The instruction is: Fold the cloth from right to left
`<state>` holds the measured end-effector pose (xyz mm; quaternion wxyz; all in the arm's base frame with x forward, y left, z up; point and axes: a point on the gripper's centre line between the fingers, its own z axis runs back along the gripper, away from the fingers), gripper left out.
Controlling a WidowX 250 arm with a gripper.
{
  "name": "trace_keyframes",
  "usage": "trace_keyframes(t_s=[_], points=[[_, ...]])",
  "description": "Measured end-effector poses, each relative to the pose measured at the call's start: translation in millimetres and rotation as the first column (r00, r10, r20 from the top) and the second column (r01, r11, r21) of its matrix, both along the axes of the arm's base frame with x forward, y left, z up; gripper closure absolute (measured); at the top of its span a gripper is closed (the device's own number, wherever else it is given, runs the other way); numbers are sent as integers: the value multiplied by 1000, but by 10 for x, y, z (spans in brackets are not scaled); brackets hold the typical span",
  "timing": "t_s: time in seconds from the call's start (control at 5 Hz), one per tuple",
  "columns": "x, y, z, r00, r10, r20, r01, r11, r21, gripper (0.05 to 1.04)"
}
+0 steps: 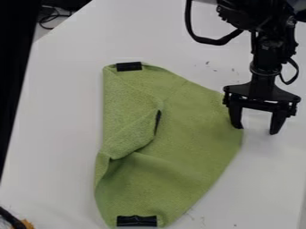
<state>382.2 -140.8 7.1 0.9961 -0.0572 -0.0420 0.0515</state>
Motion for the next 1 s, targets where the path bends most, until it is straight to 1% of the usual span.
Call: trace_keyframes(t_s=[0.2,0.4,0.6,0.8,1.0], points=[[28,47,12,999,-31,-32,33,998,45,82],[175,183,180,999,-46,-25,49,988,147,83],[285,215,311,998,-55,8,52,983,176,83],[236,214,196,999,-55,4,53,986,159,83],[140,378,2,1000,-9,-26,13,991,134,84]])
